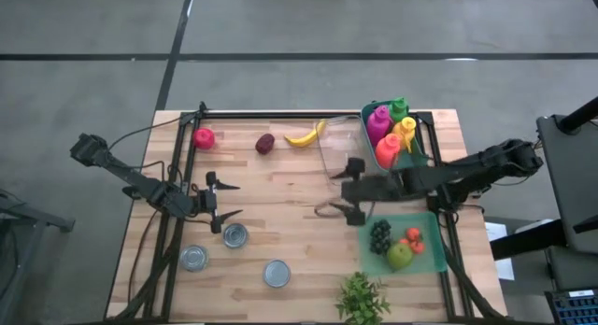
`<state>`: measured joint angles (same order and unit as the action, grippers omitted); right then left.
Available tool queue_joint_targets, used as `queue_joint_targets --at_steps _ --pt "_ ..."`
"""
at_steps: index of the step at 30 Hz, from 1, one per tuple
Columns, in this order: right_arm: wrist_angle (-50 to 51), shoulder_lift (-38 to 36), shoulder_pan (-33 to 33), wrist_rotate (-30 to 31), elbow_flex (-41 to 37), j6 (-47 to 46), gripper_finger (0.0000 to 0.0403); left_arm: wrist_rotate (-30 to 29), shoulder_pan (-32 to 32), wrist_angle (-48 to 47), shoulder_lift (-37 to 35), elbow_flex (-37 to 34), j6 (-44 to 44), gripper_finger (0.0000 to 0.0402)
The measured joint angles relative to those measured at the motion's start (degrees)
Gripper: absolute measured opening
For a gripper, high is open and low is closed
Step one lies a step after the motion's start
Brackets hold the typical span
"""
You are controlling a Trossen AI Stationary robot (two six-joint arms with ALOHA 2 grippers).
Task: Pick & Place Food Item
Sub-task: Put the banana into the green transparent bin
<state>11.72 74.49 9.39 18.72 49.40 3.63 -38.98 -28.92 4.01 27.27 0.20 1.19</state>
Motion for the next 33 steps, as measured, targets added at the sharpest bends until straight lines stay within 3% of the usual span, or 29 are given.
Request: queue_joint_targets --at_steps 5,9,22,28,33 --pt "0.03 3.48 -8.12 -8.2 5.17 2.3 0.0364 0.0 0.0 0.0 -0.02 -0.01 0.0 0.0343" --pt "2.17 8.46 -11.27 -11.46 9.92 3.63 0.0364 0.0 0.01 0.0 -0.02 -0.01 -0.02 0.0343" --pt "7.73 20.69 -12.68 -11.26 23.14 -10.7 0.0364 0.0 -0.01 0.0 -0.02 0.0 -0.01 0.0343" --pt "11.32 23.56 -13.11 -10.76 28.91 -8.75 0.0364 0.0 -0.01 0.0 -0.02 0.0 -0.01 0.0343" --pt "21.12 24.92 -13.51 -4.74 34.11 -6.87 0.0364 0.0 -0.01 0.0 -0.02 -0.01 0.0 0.0343"
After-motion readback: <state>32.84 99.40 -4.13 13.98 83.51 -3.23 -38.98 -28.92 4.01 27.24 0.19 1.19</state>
